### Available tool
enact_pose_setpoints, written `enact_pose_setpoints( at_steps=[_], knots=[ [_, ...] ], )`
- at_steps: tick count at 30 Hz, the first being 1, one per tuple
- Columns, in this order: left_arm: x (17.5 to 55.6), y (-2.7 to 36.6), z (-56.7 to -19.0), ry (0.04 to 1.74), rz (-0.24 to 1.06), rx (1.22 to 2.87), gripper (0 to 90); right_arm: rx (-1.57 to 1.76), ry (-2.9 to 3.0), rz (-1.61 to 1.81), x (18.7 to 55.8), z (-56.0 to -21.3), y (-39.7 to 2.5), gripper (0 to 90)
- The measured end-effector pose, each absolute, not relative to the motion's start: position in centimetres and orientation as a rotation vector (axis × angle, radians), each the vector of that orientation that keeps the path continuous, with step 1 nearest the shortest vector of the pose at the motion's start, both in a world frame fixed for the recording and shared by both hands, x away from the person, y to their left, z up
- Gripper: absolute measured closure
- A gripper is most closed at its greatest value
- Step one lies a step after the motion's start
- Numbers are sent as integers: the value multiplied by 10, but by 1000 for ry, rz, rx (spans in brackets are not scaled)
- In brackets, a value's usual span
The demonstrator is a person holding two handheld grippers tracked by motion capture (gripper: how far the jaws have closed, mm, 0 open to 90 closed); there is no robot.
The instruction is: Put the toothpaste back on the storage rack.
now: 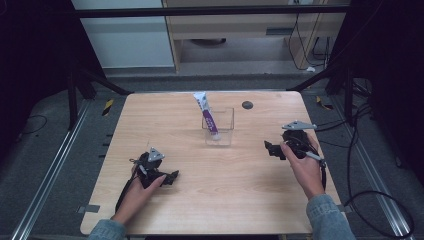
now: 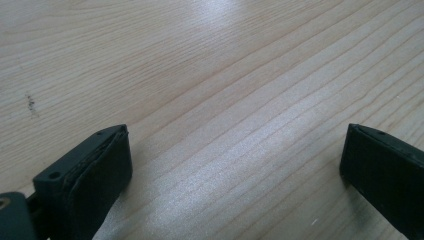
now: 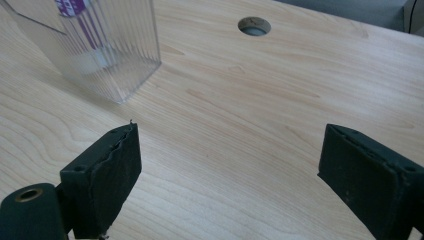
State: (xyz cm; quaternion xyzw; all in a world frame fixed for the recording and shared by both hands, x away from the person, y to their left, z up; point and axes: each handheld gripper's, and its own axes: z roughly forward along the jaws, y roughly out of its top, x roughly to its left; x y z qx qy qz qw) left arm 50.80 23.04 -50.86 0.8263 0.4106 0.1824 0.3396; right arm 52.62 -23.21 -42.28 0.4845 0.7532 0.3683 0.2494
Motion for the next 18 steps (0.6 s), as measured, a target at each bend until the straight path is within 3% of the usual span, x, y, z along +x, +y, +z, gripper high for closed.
enact_pose_setpoints(
  at_steps=[18],
  knots=[
    [508,230,-509,1069,475,2151,0,1461,2066,938,541,-472,-259,136]
  ],
)
